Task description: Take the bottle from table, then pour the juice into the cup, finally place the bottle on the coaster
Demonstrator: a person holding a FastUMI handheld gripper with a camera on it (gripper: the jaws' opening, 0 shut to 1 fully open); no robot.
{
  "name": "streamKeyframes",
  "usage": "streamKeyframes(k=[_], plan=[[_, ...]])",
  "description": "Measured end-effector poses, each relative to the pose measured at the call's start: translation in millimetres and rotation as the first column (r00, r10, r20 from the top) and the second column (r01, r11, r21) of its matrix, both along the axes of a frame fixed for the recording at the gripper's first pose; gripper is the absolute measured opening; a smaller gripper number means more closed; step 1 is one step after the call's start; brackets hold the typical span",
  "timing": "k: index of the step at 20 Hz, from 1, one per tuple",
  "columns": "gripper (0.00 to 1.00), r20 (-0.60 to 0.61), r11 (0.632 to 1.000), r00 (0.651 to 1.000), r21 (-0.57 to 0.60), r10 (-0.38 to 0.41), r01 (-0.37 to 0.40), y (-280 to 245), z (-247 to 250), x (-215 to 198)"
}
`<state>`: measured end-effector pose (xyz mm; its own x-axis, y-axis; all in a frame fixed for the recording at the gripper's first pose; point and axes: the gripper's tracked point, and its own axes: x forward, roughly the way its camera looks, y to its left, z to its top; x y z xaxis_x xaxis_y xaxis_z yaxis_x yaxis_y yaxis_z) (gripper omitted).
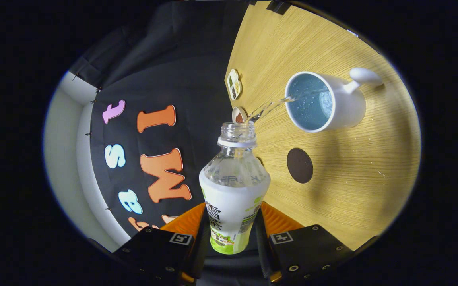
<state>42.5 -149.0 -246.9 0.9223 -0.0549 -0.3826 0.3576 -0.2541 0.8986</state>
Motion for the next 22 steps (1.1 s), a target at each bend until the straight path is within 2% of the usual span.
streamKeyframes(k=[22], plan=[[0.57,-0.008,0.998,1.0,0.062,-0.005,0.006,-1.3,1.0,-2.0]])
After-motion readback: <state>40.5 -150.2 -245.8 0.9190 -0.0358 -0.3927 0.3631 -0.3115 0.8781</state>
